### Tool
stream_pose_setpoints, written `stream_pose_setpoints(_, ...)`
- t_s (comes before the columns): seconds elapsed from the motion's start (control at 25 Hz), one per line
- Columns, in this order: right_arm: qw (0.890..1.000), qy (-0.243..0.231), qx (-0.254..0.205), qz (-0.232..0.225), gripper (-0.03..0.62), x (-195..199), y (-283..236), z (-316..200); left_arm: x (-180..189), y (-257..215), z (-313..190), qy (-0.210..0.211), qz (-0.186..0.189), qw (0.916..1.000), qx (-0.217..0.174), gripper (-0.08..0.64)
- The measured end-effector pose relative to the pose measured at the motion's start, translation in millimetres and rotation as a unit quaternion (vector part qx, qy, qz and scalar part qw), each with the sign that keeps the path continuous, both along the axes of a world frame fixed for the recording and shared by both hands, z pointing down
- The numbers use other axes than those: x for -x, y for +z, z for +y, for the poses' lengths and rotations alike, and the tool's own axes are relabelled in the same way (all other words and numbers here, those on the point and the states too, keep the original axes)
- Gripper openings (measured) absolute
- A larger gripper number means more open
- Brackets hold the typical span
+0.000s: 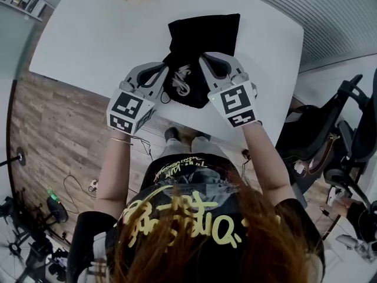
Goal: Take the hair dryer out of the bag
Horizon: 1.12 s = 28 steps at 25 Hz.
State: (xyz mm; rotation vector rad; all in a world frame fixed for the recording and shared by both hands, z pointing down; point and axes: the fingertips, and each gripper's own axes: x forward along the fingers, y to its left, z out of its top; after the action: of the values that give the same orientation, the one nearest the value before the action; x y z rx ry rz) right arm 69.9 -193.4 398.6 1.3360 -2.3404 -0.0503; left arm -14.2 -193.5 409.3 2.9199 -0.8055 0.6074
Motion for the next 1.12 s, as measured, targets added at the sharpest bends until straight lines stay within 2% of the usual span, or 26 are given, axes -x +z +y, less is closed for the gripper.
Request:
stream_pose_setpoints(0.24, 0.999, 0.007, 0.029, -0.016, 0.021, -3, 23, -26, 1, 16, -23, -0.034, -0.006, 0.9992, 0.019, 0.002)
stream_pose_setpoints(0.4, 0.998, 0.003, 0.052, -0.023, 0.021, 2, 42, -24, 5, 36, -27, -0.054, -0.016, 0.9966, 0.060, 0.001)
stream_pose_setpoints(0.56, 0.996, -0.014, 0.062, -0.069, 0.045, -1, 36, -16, 6, 45, -26, -0.070, 0.006, 0.9933, 0.092, 0.002)
stream_pose_setpoints(0.72, 0.991, -0.039, 0.047, -0.120, 0.072, -12, 14, 3, 4, 48, -25, -0.084, 0.000, 0.9920, 0.095, 0.000)
stream_pose_setpoints(0.84, 0.980, -0.044, 0.023, -0.190, 0.072, -28, -13, 15, 6, 47, -24, -0.093, -0.017, 0.9919, 0.086, 0.000)
stream_pose_setpoints(0.96, 0.966, -0.070, 0.036, -0.246, 0.072, -21, -32, 33, 5, 45, -25, -0.098, -0.019, 0.9919, 0.079, 0.000)
stream_pose_setpoints(1.04, 0.963, -0.076, 0.053, -0.253, 0.072, 1, -30, 50, 6, 46, -24, -0.093, -0.010, 0.9922, 0.083, 0.000)
stream_pose_setpoints(1.12, 0.968, -0.054, 0.065, -0.237, 0.077, 24, -18, 59, 7, 47, -23, -0.077, -0.001, 0.9929, 0.090, 0.000)
